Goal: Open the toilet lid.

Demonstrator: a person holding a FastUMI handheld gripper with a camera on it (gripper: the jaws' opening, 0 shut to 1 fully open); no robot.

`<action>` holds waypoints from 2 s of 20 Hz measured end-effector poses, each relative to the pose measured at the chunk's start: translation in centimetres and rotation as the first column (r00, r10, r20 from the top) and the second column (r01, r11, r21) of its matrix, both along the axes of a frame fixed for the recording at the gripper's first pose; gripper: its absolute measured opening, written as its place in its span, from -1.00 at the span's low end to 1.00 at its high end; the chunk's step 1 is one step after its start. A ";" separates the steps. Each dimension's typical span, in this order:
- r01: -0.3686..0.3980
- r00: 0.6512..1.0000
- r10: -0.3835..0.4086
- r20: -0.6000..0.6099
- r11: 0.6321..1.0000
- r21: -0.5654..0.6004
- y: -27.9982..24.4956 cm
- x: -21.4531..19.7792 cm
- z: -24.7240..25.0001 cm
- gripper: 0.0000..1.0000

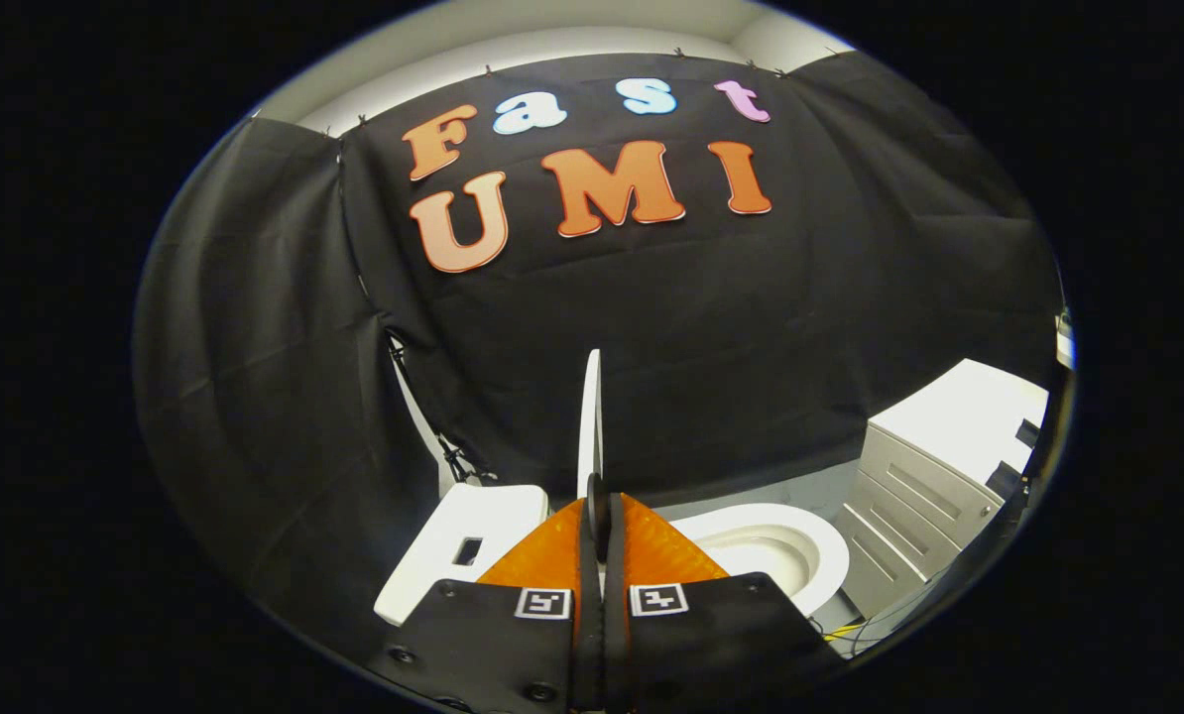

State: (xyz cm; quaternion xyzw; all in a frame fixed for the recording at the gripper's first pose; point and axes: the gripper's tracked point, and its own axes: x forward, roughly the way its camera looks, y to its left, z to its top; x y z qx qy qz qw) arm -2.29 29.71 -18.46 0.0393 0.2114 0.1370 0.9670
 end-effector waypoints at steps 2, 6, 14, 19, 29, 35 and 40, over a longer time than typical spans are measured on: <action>-0.018 1.000 0.018 0.007 1.000 -0.012 1.3 -0.4 0.3 -0.84; -0.046 0.999 0.047 0.015 0.998 -0.035 3.2 -0.9 0.5 -0.84; -0.082 0.996 0.083 0.022 0.995 -0.057 6.3 -1.8 0.6 -0.83; -0.111 0.993 0.114 0.030 0.991 -0.075 8.2 -2.7 0.4 -0.83; -0.160 0.986 0.164 0.026 0.982 -0.102 11.6 -3.9 0.0 -0.83; -0.192 0.981 0.195 0.020 0.976 -0.100 13.4 -4.6 -0.5 -0.83; -0.224 0.974 0.227 0.016 0.968 -0.112 14.4 -5.2 -0.5 -0.83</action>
